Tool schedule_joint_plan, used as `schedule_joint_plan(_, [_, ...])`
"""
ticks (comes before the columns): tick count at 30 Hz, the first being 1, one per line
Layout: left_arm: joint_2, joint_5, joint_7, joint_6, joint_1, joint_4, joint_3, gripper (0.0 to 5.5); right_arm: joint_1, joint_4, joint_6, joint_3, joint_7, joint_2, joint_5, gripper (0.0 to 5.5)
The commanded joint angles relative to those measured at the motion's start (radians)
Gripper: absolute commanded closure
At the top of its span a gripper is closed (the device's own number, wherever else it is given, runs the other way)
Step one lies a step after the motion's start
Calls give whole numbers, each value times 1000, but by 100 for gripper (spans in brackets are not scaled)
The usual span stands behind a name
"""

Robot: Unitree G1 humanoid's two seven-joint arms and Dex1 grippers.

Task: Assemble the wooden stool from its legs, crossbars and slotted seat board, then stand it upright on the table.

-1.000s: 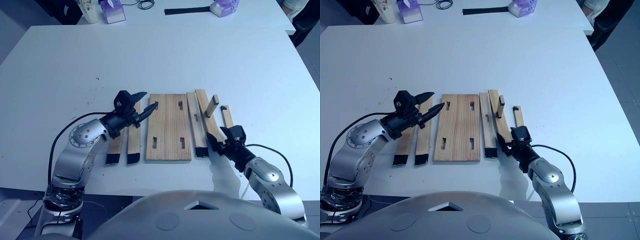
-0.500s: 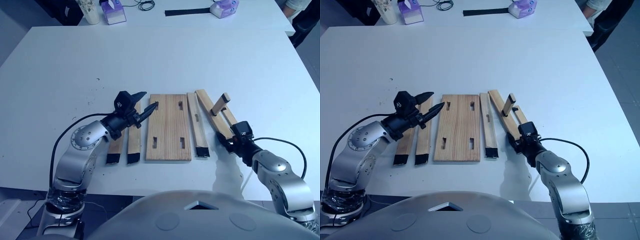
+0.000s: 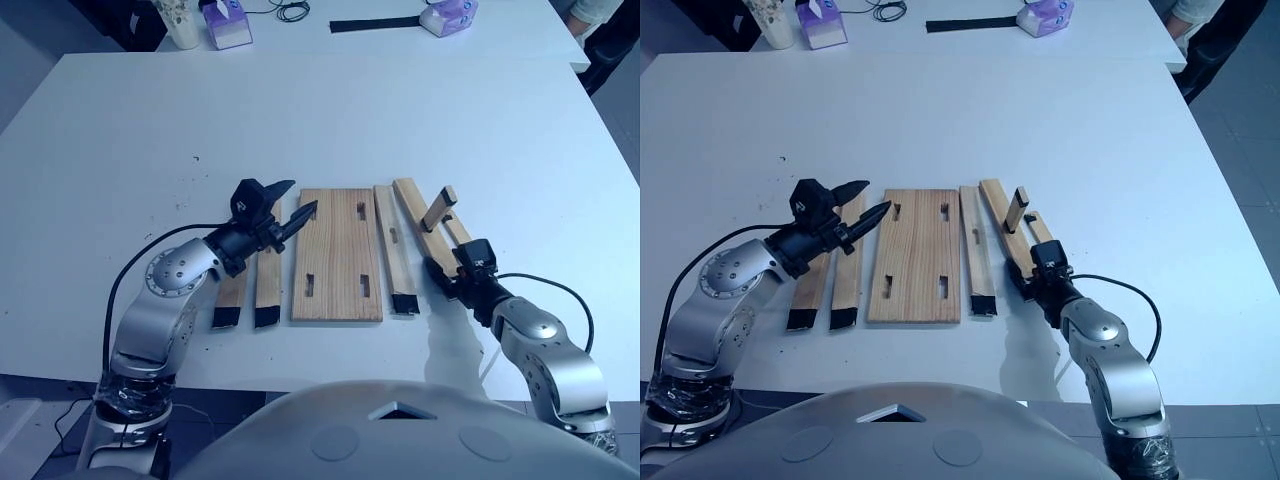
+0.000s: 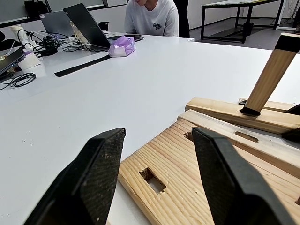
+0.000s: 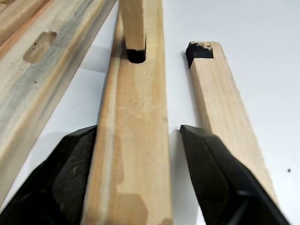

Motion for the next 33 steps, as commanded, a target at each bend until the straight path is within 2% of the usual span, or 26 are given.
schedule_joint_plan(1, [6, 1, -7, 10, -19, 6, 1, 287, 33, 56, -2, 2, -14, 4, -21, 292])
schedule_joint_plan(6, [6, 0, -9, 6, -26, 17, 5, 287, 31, 57, -25, 8, -5, 14, -17, 345])
schedule_joint_plan(12, [-30, 7, 30, -15, -34, 49, 24, 287, -91, 66, -48, -8, 25, 22, 11, 345])
schedule_joint_plan(17, [-57, 10, 68, -17, -63, 83, 53, 287, -258, 25, -113, -63, 130, 48, 143, 345])
schedule_joint_plan(24, [-81, -303, -7, 112, -209, 75, 166, 178, -600, 107, -121, -215, 415, -68, 430, 345])
schedule_joint_plan(28, [-56, -591, -98, 232, -356, 73, 219, 173, -733, 204, 34, -305, 600, -165, 731, 345])
schedule_joint_plan(33, [-44, -770, -144, 310, -466, 122, 224, 173, -821, 283, 106, -298, 712, -219, 870, 345])
